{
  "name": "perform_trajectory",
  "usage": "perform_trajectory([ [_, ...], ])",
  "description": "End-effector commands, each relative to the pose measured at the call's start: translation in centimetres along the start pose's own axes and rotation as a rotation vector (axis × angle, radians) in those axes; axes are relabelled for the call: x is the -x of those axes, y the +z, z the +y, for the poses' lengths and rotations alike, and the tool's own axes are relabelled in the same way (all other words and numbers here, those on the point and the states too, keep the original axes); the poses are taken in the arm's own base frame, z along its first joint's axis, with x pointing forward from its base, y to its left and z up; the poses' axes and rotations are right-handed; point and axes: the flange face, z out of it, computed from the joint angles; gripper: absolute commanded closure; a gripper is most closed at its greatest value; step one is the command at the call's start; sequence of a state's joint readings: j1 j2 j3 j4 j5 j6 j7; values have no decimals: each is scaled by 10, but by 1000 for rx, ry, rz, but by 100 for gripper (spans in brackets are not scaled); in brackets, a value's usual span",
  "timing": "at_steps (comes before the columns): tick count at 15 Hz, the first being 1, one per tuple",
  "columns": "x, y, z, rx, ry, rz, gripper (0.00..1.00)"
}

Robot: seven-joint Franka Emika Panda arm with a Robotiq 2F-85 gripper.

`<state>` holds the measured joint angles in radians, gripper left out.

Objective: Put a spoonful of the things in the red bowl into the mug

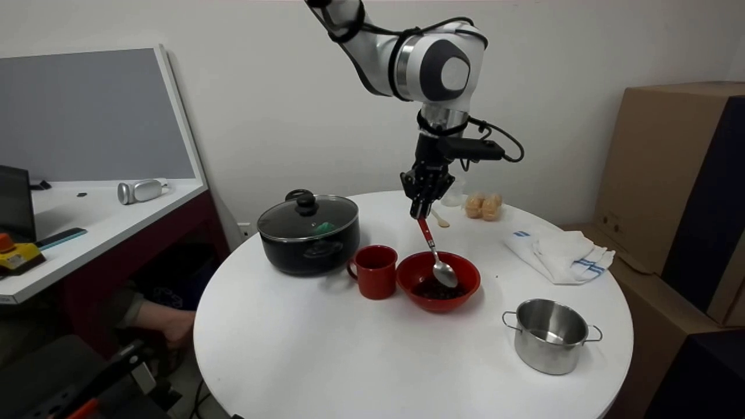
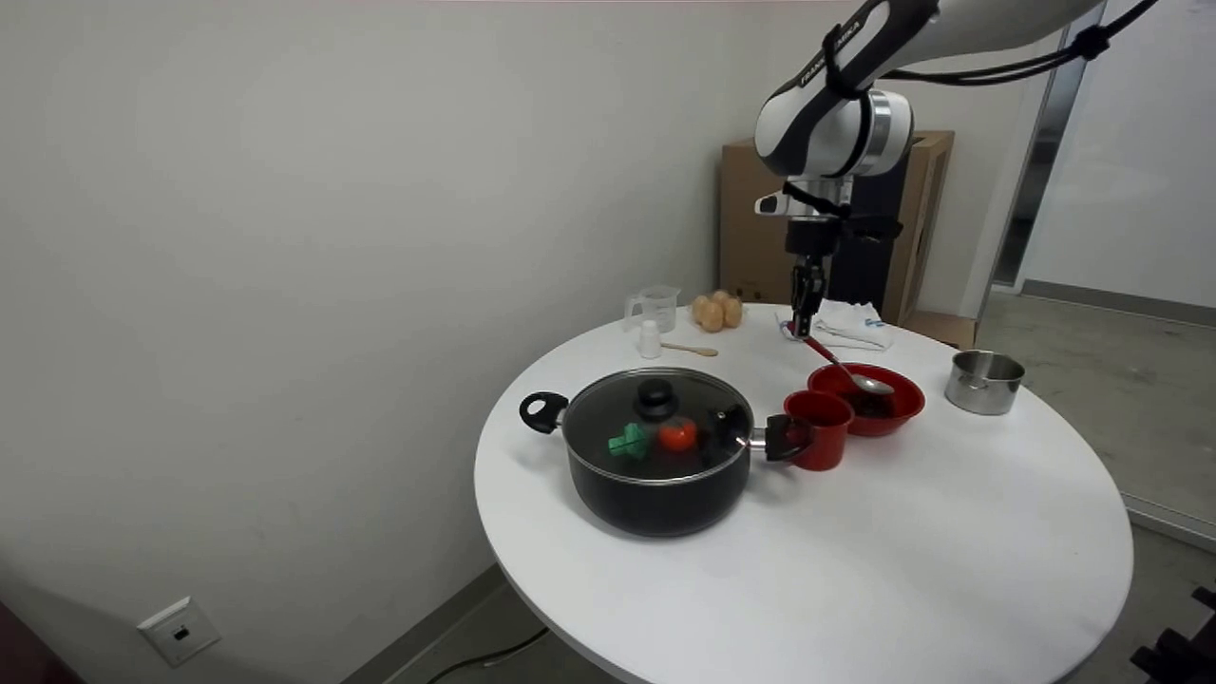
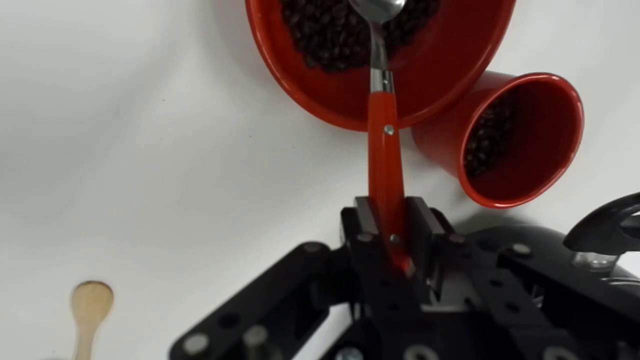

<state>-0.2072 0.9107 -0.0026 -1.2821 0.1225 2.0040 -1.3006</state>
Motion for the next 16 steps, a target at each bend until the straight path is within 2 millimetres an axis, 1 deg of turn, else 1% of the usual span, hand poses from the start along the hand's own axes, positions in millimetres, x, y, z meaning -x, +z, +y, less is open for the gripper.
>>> perform_trajectory([
  [1,-13,22,26,-34,35,38,91],
  [5,-23,49,33,-77,31,60,91],
  [6,-24,53,34,-85,33,56,83],
  [7,-24,55,35,-90,34,55,56],
  [8,-23,56,36,-92,36,54,53],
  [9,-22,57,37,-96,35,58,48],
  [10,-22,56,37,-100,31,62,39],
  [12,-22,52,38,-104,23,70,26],
  [13,-23,46,37,-99,26,68,17],
  [14,-26,38,34,-96,27,64,11],
  [15,-28,26,30,-90,33,45,3],
  [16,-29,16,27,-82,51,19,0],
])
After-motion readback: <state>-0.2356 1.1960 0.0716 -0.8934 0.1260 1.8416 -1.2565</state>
